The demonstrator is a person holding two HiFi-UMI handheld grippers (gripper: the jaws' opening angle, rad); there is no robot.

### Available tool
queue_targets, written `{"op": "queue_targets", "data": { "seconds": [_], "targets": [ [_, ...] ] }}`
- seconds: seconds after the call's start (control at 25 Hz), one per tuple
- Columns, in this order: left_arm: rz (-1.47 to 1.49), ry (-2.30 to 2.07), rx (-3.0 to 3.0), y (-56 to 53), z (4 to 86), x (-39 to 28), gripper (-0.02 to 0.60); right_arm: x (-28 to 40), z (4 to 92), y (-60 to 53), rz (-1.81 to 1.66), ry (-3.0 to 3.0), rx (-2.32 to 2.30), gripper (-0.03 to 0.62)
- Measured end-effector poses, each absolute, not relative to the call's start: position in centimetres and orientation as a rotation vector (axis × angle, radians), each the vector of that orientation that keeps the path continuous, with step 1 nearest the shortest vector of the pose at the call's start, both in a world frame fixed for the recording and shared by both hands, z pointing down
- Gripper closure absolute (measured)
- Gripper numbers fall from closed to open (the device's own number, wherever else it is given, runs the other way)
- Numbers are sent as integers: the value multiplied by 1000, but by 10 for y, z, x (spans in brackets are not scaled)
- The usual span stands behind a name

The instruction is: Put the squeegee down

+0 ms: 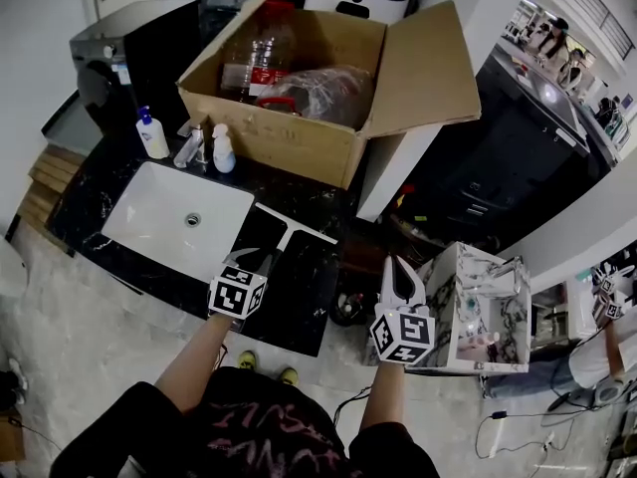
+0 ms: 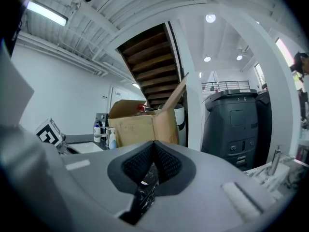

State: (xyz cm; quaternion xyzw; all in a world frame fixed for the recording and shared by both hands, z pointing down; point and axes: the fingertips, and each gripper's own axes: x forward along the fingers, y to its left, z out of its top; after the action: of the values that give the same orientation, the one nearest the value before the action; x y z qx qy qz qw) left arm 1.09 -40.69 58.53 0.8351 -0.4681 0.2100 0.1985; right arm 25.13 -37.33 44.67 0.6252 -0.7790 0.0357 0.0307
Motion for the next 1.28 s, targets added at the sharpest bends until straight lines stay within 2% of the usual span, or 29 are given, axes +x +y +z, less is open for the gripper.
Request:
{"op": "queue_targets", "data": {
  "seconds": [0.04, 0.32, 1.28],
  "targets": [
    [571, -1324, 2341, -408, 581, 9, 534, 250, 446, -373, 109, -2403, 1924, 585],
    [543, -1375, 2375, -405, 563, 0, 575, 250, 444, -367, 109, -2410, 1930, 585],
    [330, -1671, 2558, -421, 420, -62, 575, 243, 429, -370, 85, -2437, 1906, 583]
  ]
}}
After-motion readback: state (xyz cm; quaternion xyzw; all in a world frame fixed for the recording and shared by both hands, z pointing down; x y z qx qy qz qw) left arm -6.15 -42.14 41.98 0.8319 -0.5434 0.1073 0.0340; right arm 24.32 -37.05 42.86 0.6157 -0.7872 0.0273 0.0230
